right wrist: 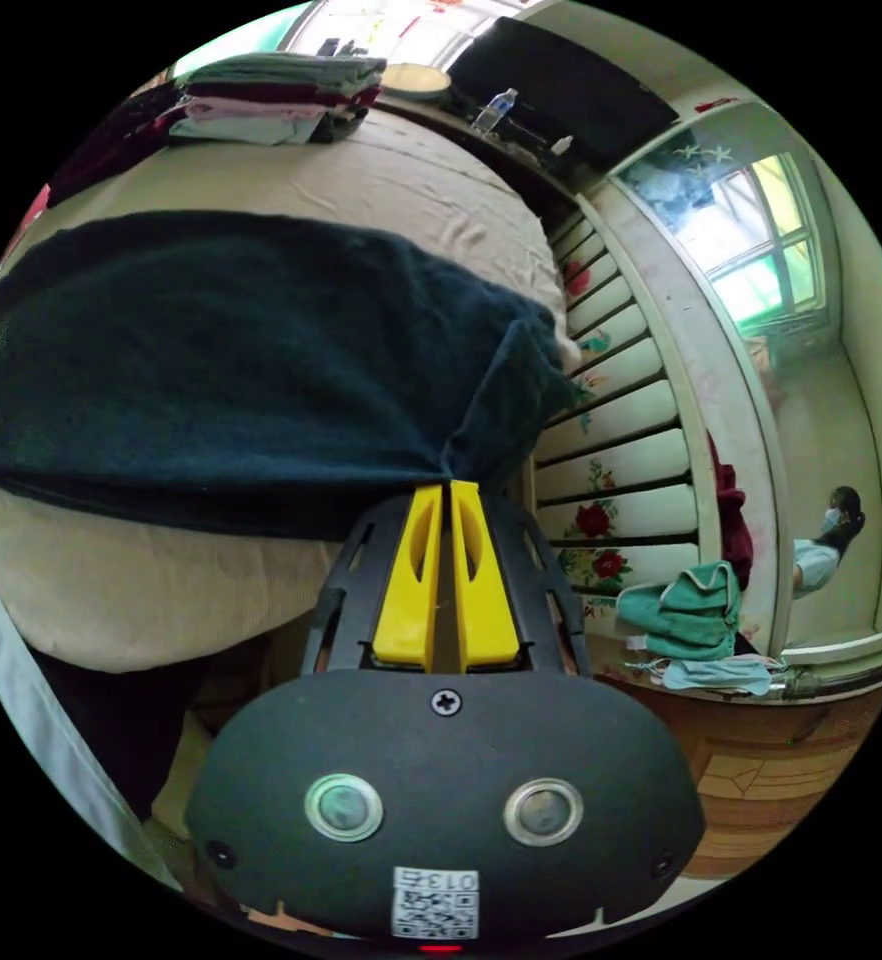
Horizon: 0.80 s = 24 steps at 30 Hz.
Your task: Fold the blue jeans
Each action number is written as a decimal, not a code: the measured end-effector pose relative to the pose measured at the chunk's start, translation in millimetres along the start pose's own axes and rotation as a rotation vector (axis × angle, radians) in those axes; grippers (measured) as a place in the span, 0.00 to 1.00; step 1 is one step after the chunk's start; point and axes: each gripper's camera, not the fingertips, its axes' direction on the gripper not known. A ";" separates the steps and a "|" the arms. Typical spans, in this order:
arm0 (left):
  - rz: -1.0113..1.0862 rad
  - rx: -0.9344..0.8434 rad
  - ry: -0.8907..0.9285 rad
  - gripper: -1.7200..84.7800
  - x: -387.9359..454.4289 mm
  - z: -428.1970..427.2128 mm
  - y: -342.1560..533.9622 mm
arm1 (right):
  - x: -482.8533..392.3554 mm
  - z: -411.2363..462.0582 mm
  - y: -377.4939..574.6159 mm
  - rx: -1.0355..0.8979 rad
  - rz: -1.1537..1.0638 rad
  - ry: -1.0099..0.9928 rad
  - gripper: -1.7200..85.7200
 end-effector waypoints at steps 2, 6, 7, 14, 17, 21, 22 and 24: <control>0.002 -0.012 -0.006 0.05 6.1 7.6 0.9 | -4.1 10.5 7.4 -0.026 -0.007 0.007 0.05; 0.015 -0.012 0.039 0.06 10.3 8.3 9.3 | -1.1 22.2 26.6 -0.088 -0.020 -0.035 0.06; 0.026 -0.022 0.046 0.06 13.2 5.5 13.7 | 2.2 21.2 31.2 -0.086 -0.013 -0.039 0.06; -0.116 0.014 -0.024 0.08 10.3 -28.9 35.4 | 80.8 14.2 68.6 0.056 0.343 -0.156 0.20; -0.045 0.106 0.040 0.08 39.8 -25.2 -17.1 | 93.4 31.5 50.4 0.118 0.454 -0.324 0.22; 0.155 0.073 0.055 0.05 103.3 7.8 -84.5 | 81.9 83.4 23.4 0.006 0.435 -0.344 0.16; 0.211 0.045 0.052 0.03 119.9 21.2 -98.3 | 81.7 91.2 22.7 -0.033 0.435 -0.326 0.13; 0.239 -0.020 0.038 0.03 134.4 39.7 -109.0 | 97.1 101.0 34.0 -0.035 0.527 -0.367 0.07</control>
